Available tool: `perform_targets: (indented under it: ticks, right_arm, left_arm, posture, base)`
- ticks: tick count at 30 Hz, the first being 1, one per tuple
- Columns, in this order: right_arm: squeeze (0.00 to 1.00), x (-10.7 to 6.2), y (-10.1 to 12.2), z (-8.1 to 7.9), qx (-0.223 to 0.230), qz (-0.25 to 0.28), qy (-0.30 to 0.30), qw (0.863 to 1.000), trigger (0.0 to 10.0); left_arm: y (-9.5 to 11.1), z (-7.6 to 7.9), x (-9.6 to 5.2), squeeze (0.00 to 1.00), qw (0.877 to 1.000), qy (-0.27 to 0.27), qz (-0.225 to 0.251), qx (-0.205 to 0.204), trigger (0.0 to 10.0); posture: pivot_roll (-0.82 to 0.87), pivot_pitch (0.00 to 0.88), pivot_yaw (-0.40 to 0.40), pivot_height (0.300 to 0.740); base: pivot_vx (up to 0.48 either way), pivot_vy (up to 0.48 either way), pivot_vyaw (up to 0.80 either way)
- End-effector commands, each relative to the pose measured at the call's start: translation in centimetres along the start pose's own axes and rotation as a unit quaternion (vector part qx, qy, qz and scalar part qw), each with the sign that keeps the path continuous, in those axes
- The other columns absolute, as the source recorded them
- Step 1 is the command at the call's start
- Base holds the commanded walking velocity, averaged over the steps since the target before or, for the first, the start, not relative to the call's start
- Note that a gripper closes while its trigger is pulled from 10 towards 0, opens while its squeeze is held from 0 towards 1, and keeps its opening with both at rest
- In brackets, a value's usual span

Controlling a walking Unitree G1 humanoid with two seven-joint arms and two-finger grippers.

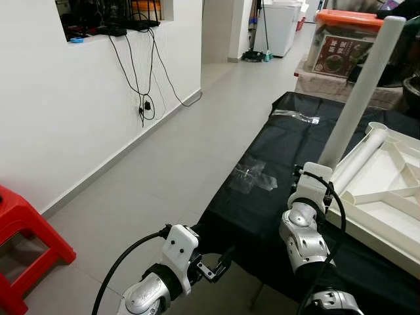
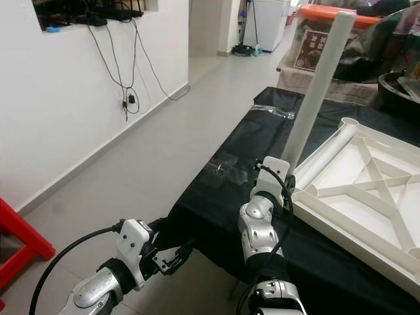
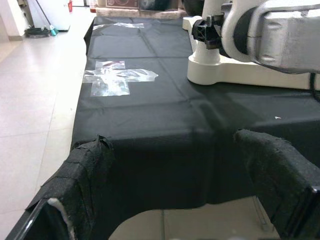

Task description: Building children table

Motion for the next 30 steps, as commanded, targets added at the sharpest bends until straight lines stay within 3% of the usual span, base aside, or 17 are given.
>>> perform_targets:
  ticks: [1,6,10,12,13,16,22,23,29,30]
  right_arm:
    - [0.00,-0.5,-0.2,-0.8,-0.010,0.002,0.036,0.999,10.0]
    - [0.00,-0.2,-1.0,0.6,-0.017,-0.004,0.036,0.999,10.0]
    - [0.00,0.3,-2.3,3.5,-0.038,-0.020,0.007,0.999,10.0]
    - [0.00,0.0,-2.6,3.4,-0.045,-0.024,0.011,0.999,10.0]
    - [0.00,-1.4,-2.9,2.0,-0.057,-0.021,0.051,0.997,10.0]
    - [0.00,-2.4,-3.0,1.0,-0.073,0.000,0.086,0.994,10.0]
    - [0.00,-2.2,-3.3,1.5,-0.071,-0.004,0.085,0.994,10.0]
    - [0.00,-1.7,-3.6,2.4,-0.062,-0.016,0.076,0.995,10.0]
    - [0.00,-1.6,-3.6,2.6,-0.060,-0.016,0.081,0.995,10.0]
    - [0.00,-2.5,-3.5,1.0,-0.036,-0.008,0.149,0.988,10.0]
  left_arm:
    - [-0.5,0.0,-0.1,0.00,1.000,0.003,-0.009,-0.006,10.0]
    - [-0.5,0.0,-0.1,0.00,1.000,0.003,-0.009,-0.007,10.0]
    - [-0.5,-0.1,0.0,0.00,1.000,0.001,-0.010,-0.009,10.0]
    - [-0.5,-0.1,0.0,0.00,1.000,0.001,-0.011,-0.009,10.0]
    - [-0.6,-0.1,0.0,0.00,1.000,0.002,-0.011,-0.008,10.0]
    - [-0.6,-0.1,0.0,0.00,1.000,0.002,-0.011,-0.008,10.0]
    - [-0.6,-0.1,0.0,0.00,1.000,0.003,-0.011,-0.009,10.0]
    - [-0.6,0.0,0.0,0.00,1.000,0.002,-0.011,-0.010,10.0]
    - [-0.6,0.0,0.0,0.00,1.000,0.002,-0.011,-0.011,10.0]
    - [-0.7,0.0,0.0,0.00,1.000,0.001,-0.011,-0.011,10.0]
  posture:
    - [0.09,0.044,-0.055,0.740]
    - [0.08,0.048,-0.051,0.740]
    - [0.08,0.049,-0.049,0.740]
    - [0.08,0.048,-0.050,0.740]
    - [0.08,0.047,-0.048,0.740]
    - [0.08,0.047,-0.051,0.740]
    - [0.08,0.045,-0.051,0.740]
    - [0.08,0.043,-0.052,0.740]
    - [0.08,0.043,-0.052,0.740]
    - [0.08,0.037,-0.058,0.740]
  base:
    - [0.000,0.000,0.00]
    - [0.000,0.000,0.00]
    - [0.000,0.000,0.00]
    - [0.000,0.000,0.00]
    - [0.000,0.000,0.00]
    - [0.000,0.000,0.00]
    - [0.000,0.000,0.00]
    - [0.000,0.000,0.00]
    - [0.000,0.000,0.00]
    - [0.000,0.000,0.00]
Point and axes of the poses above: a point about 5 cm out from each wrist's last joint towards the gripper, its own x axis pointing out of the wrist towards the gripper, its own y axis along the axis of the wrist's last joint, z = x × y, the point moved 5 cm from there along x, pointing out of the wrist towards the gripper, and after that the axes turned 9 degrees about -x, right-handed, at the moved point
